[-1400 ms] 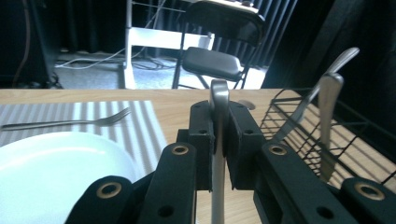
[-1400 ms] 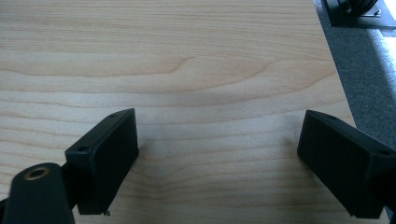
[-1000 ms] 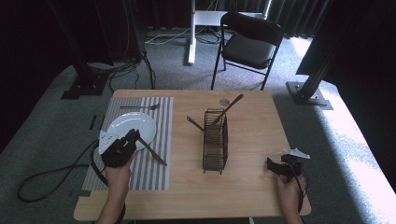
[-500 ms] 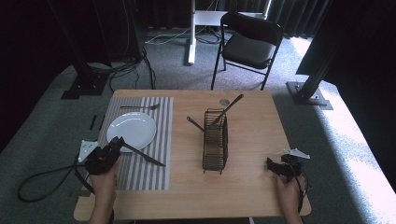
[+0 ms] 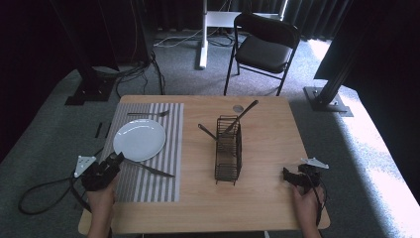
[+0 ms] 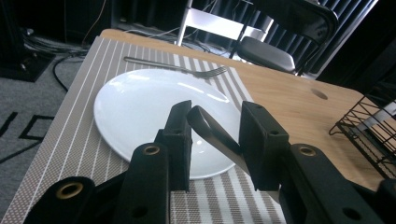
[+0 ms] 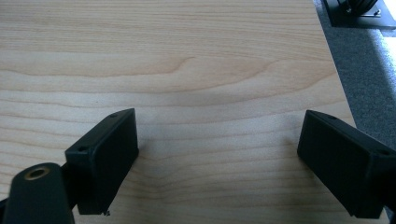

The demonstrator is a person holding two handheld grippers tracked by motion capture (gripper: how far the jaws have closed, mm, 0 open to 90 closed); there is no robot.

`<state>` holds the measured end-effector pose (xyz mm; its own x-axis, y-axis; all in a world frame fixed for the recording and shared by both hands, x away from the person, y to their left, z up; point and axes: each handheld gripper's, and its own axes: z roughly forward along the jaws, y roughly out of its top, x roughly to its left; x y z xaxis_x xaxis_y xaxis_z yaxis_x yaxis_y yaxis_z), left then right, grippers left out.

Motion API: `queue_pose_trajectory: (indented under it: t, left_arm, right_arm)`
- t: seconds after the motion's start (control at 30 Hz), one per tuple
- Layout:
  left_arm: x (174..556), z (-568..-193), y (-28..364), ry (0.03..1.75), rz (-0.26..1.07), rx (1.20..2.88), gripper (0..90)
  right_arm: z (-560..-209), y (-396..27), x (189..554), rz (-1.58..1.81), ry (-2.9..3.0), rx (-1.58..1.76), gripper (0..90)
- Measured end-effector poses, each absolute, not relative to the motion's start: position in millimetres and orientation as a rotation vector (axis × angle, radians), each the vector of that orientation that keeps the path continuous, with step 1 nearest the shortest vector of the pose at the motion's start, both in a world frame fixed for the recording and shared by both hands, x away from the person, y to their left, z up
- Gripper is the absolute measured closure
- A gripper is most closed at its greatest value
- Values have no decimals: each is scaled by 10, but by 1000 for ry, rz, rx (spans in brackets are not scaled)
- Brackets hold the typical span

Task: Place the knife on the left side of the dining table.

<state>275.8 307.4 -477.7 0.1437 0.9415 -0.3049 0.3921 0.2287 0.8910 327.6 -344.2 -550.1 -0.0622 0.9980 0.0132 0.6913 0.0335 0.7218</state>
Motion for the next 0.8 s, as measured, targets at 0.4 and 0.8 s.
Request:
queue_pose_trajectory:
  t: [0.4, 0.8]
  left_arm:
    - [2878, -5077, 3366, 1469, 499, 1333, 631]
    - [2950, -5257, 3483, 1530, 505, 1441, 575]
  right_arm:
    - [-5501, -3442, 3276, 784, 1807, 1707, 118]
    - [-5500, -3442, 3276, 784, 1807, 1707, 118]
